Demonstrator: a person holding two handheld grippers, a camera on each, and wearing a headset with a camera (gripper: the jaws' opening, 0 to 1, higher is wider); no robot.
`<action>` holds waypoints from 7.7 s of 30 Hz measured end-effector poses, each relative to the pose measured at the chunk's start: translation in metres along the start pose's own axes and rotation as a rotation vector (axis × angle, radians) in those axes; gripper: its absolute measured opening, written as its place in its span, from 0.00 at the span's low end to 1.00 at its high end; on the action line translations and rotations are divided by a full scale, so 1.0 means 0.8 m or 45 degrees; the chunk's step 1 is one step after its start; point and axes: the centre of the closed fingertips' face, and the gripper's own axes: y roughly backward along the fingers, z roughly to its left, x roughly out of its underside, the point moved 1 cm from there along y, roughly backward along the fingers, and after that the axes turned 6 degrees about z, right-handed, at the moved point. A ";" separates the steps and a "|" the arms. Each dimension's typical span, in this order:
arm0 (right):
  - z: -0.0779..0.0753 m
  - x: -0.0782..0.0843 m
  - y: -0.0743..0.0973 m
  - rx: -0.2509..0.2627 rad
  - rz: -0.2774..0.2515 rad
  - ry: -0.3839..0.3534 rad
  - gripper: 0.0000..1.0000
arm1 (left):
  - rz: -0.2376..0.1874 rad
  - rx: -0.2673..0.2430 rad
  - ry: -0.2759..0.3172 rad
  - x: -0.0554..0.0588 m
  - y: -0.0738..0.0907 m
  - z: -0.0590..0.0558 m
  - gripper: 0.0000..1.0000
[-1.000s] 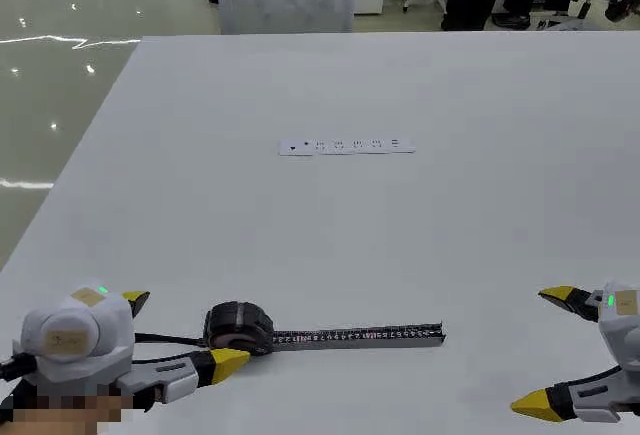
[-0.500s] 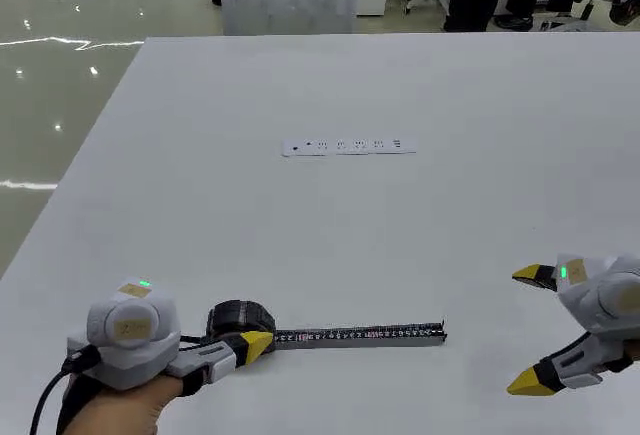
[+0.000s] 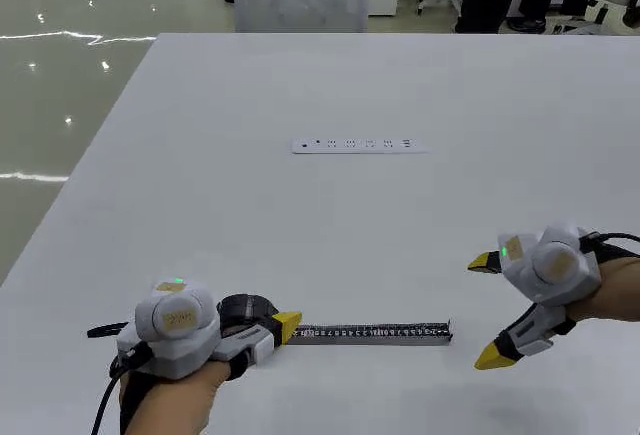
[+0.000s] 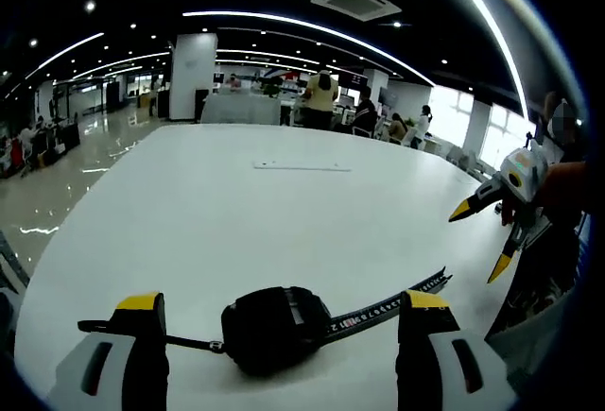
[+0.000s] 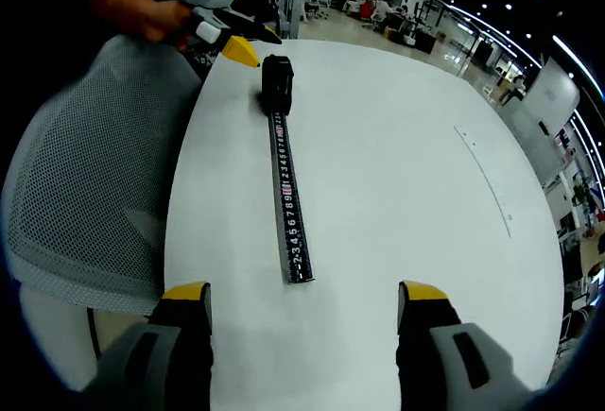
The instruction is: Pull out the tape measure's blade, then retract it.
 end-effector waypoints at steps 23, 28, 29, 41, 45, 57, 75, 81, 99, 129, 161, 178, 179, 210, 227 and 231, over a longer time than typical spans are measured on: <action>0.020 0.015 -0.065 -0.178 0.118 0.008 0.33 | 0.022 -0.001 -0.012 0.017 -0.015 0.006 1.00; 0.018 0.016 -0.071 -0.177 0.136 0.016 0.23 | 0.025 -0.001 -0.019 0.018 -0.016 0.005 1.00; 0.018 0.017 -0.072 -0.180 0.139 0.012 0.21 | 0.023 -0.003 -0.021 0.018 -0.016 0.006 1.00; 0.018 0.019 -0.076 -0.187 0.153 -0.026 0.15 | 0.051 -0.012 0.073 0.026 -0.020 0.009 0.94; 0.018 0.018 -0.076 -0.161 0.173 -0.060 0.14 | 0.067 -0.028 0.074 0.030 -0.026 0.006 0.90; 0.019 0.018 -0.077 -0.148 0.232 -0.051 0.14 | 0.122 -0.023 0.110 0.040 -0.045 0.000 0.64; 0.016 0.018 -0.077 -0.161 0.223 -0.086 0.14 | 0.148 -0.088 0.081 0.045 -0.055 0.004 0.62; 0.017 0.017 -0.077 -0.162 0.216 -0.079 0.14 | 0.160 -0.099 0.040 0.046 -0.054 0.004 0.60; 0.017 0.012 -0.077 -0.157 0.128 -0.097 0.14 | 0.161 -0.049 0.086 0.046 -0.052 0.005 0.59; 0.011 -0.006 -0.085 -0.153 0.093 -0.096 0.14 | 0.177 -0.013 0.103 0.047 -0.051 0.005 0.59; 0.010 -0.031 -0.097 -0.144 0.066 -0.102 0.14 | 0.187 0.005 0.098 0.047 -0.051 0.005 0.59; 0.013 -0.044 -0.103 -0.137 0.049 -0.127 0.14 | 0.191 0.010 0.101 0.047 -0.051 0.004 0.58; 0.013 -0.046 -0.103 -0.137 0.047 -0.131 0.14 | 0.192 0.011 0.102 0.047 -0.051 0.005 0.58; 0.017 -0.072 -0.114 -0.137 0.006 -0.163 0.14 | 0.192 0.017 0.107 0.048 -0.051 0.005 0.58; 0.020 -0.089 -0.120 -0.149 -0.001 -0.169 0.14 | 0.192 0.018 0.113 0.048 -0.051 0.005 0.59; 0.021 -0.093 -0.122 -0.152 -0.006 -0.169 0.14 | 0.192 0.019 0.114 0.048 -0.051 0.005 0.59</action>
